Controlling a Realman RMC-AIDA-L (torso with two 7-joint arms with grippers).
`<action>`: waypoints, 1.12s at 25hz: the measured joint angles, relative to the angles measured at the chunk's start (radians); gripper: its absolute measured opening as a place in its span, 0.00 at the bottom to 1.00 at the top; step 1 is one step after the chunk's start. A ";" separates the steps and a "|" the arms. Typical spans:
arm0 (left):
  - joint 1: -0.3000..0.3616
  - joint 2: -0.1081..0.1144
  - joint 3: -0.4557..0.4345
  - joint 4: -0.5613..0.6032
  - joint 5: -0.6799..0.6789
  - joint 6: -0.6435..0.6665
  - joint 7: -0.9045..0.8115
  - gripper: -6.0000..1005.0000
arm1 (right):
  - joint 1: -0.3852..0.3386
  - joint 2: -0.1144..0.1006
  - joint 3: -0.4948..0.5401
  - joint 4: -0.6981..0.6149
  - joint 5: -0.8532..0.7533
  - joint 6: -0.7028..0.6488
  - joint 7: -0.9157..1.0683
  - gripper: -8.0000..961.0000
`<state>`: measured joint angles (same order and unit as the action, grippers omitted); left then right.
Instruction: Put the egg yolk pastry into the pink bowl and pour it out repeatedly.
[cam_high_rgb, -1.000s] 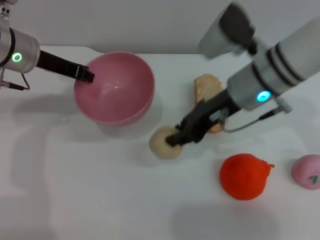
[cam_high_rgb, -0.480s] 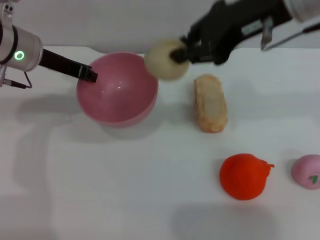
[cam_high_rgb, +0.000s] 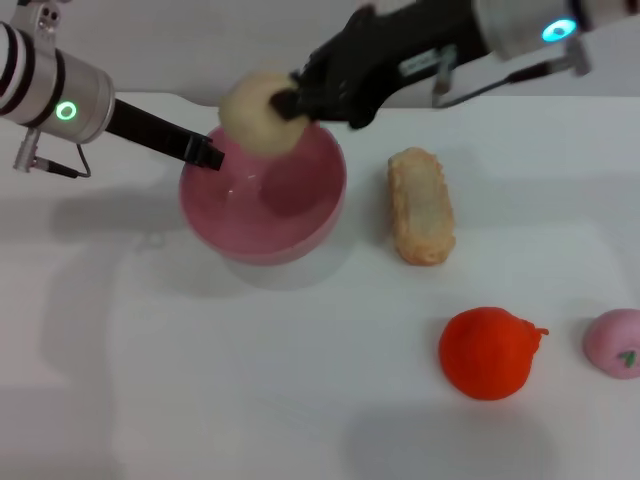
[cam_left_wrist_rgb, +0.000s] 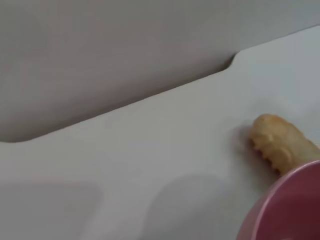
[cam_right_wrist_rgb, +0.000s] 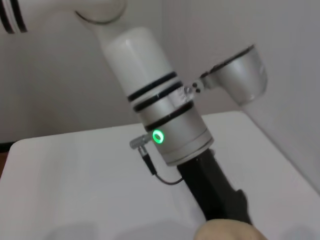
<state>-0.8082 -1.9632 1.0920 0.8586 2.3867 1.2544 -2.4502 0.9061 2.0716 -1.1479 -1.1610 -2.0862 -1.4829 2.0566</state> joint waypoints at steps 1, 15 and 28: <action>-0.006 -0.002 0.003 0.000 0.000 0.003 0.003 0.05 | 0.011 0.000 -0.012 0.039 -0.001 0.019 -0.007 0.13; -0.009 -0.004 0.010 -0.007 0.002 -0.008 0.022 0.05 | -0.039 0.004 -0.041 0.053 0.044 0.151 -0.024 0.41; 0.002 -0.011 0.002 -0.012 0.011 -0.020 0.050 0.05 | -0.470 0.001 -0.009 -0.059 0.942 0.281 -0.891 0.62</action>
<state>-0.8067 -1.9743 1.0941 0.8468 2.3973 1.2340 -2.3999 0.4361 2.0721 -1.1570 -1.2204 -1.1439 -1.2020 1.1655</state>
